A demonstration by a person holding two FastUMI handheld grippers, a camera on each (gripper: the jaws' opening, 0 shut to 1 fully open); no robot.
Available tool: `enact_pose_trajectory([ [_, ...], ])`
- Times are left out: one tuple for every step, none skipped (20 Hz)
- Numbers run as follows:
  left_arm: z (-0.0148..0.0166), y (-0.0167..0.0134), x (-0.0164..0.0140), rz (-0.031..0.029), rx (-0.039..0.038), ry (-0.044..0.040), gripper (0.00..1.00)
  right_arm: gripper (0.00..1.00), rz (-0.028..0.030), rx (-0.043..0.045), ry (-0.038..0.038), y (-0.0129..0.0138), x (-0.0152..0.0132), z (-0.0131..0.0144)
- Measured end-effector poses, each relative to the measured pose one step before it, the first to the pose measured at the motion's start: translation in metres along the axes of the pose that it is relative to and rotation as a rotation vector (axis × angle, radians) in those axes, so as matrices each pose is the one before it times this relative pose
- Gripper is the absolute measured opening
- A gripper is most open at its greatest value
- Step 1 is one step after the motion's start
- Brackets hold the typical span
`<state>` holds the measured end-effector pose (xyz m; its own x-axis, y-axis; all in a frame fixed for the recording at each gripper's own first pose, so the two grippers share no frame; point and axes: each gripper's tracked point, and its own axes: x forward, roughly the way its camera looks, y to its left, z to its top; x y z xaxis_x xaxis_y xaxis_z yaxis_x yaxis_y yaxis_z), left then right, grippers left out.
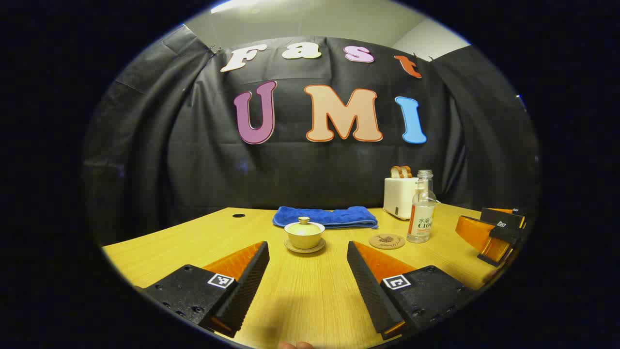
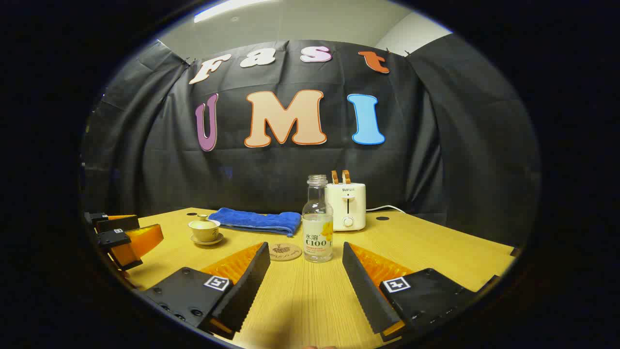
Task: Open the teacup lid with one hand, grasp the water bottle and pour water into the teacup with the other hand; after pouring, place the water bottle on the coaster and then close the teacup lid.
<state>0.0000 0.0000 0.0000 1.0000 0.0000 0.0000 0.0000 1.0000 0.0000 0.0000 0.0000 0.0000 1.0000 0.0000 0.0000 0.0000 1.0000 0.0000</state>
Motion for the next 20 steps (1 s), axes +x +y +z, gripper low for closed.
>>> enact_pose_trajectory([
  [0.00062,-0.00101,-0.00197,-0.00481,-0.00068,0.00044,0.93,0.93,0.00042,-0.00056,0.00040,0.00074,-0.00366,0.00046],
  [-0.00176,0.00073,-0.00215,0.00267,0.00046,0.00137,0.95,0.93,-0.00240,0.00013,-0.00303,0.00008,-0.00295,0.00092],
  [0.00111,0.00102,-0.00070,0.00533,-0.00027,-0.00152,0.95,0.98,0.00262,0.00026,-0.00070,0.00068,-0.00144,0.00075],
  [-0.00064,0.00046,0.00042,0.00301,0.00151,0.00231,0.95,0.93,0.00428,-0.00035,0.00165,0.00099,-0.00070,-0.00168],
  [0.00024,0.00053,-0.00078,-0.00008,0.00063,0.00042,0.95,0.93,-0.00028,0.00139,0.00374,-0.00038,0.00002,-0.00074],
  [-0.00003,-0.00043,0.00015,-0.00016,0.00075,-0.00141,0.95,0.93,-0.00038,-0.00089,-0.00032,-0.00088,-0.00052,-0.00044],
  [-0.00002,-0.00086,0.00012,0.00006,-0.00001,0.00024,0.95,0.93,-0.00160,0.00004,-0.00256,-0.00002,-0.00060,0.00141],
  [-0.00001,0.00055,-0.00003,-0.00028,0.00035,0.00084,0.95,1.00,-0.00185,0.00023,0.00168,-0.00066,0.00131,-0.00059],
  [0.00057,0.00012,-0.00026,-0.00012,-0.00083,-0.00109,0.95,0.98,0.00022,-0.00045,0.00101,-0.00016,0.00058,-0.00017],
  [-0.00063,-0.00004,0.00059,-0.00123,0.00034,0.00145,0.95,0.93,-0.00017,0.00011,-0.00144,0.00039,-0.00040,0.00014],
  [-0.00005,-0.00055,-0.00010,-0.00202,0.00032,0.00058,0.95,0.98,0.00011,-0.00022,0.00061,-0.00024,0.00037,0.00044],
  [0.00079,-0.00031,-0.00142,-0.00173,0.00022,-0.00156,0.95,0.98,-0.00016,0.00041,0.00071,0.00024,-0.00018,-0.00056],
  [0.00038,-0.00002,0.00060,-0.00163,-0.00029,-0.00046,0.95,0.93,0.00019,-0.00060,-0.00107,0.00044,-0.00071,0.00049],
  [-0.00107,-0.00065,0.00101,-0.00175,0.00076,0.00058,0.95,0.93,0.00008,0.00031,0.00072,-0.00035,0.00036,-0.00093],
  [0.00085,0.00046,-0.00044,-0.00132,-0.00029,-0.00081,0.95,0.93,0.00005,0.00008,0.00052,-0.00025,0.00038,0.00054],
  [-0.00053,-0.00031,0.00050,-0.00018,-0.00011,-0.00040,0.95,0.93,0.00008,-0.00029,-0.00072,-0.00031,-0.00075,-0.00007],
  [0.00031,-0.00028,0.00024,-0.00006,-0.00017,-0.00006,0.93,0.93,-0.00013,0.00023,0.00047,0.00015,0.00001,0.00051],
  [0.00009,0.00044,-0.00067,-0.00013,-0.00016,-0.00042,0.93,0.93,0.00000,-0.00008,0.00016,0.00028,0.00017,-0.00069],
  [0.00026,0.00004,-0.00027,0.00006,0.00026,0.00050,0.95,0.93,-0.00008,0.00004,-0.00050,0.00007,0.00001,0.00050],
  [-0.00041,-0.00001,0.00037,-0.00004,-0.00012,-0.00019,0.95,0.98,-0.00002,-0.00003,0.00033,-0.00029,0.00026,-0.00032],
])
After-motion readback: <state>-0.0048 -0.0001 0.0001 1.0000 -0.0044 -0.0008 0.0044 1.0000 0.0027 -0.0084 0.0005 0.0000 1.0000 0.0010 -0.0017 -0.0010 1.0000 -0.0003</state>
